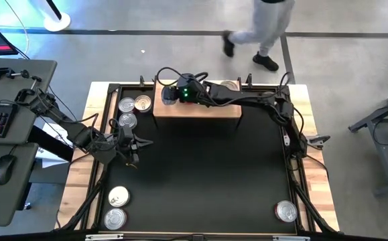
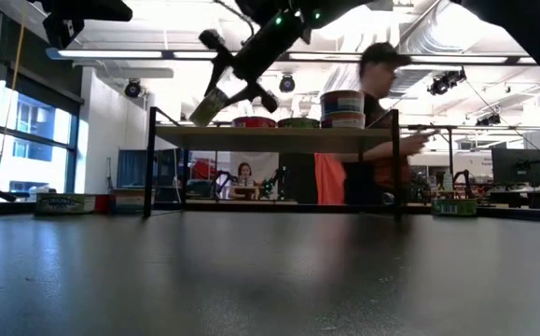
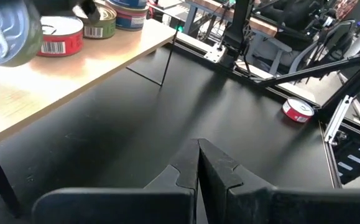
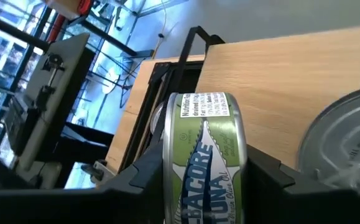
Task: Stack canned seafood by type on shelf
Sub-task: Put the bottom light green tuna can on the shelf
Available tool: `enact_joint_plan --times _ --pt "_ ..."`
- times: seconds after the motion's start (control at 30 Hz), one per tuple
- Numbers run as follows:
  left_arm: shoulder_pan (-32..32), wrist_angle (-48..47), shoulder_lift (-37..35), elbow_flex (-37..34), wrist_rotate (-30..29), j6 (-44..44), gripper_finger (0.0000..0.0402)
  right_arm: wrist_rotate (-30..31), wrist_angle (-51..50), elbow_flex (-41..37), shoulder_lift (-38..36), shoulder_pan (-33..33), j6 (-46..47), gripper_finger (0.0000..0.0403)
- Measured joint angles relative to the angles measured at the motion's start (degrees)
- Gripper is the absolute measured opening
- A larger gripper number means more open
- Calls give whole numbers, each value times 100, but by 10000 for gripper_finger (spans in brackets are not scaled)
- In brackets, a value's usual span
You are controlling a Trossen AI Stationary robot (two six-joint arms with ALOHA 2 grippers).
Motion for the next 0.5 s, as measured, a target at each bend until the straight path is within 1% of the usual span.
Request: enact_joint_plan --times 0.07,0.23,0.3,0.4,0.5 --pt "0 -9 1 0 0 0 0 2 61 -1 156 -1 176 150" --pt "-7 0 2 -2 42 -35 0 -400 517 -2 450 0 618 151" --pt "-9 4 2 -3 46 -37 0 -399 534 2 466 0 730 151" --pt "-9 2 0 -2 46 -36 0 -361 529 2 466 0 707 151" --pt "-9 -4 0 -4 44 -35 0 -324 499 3 422 0 476 151"
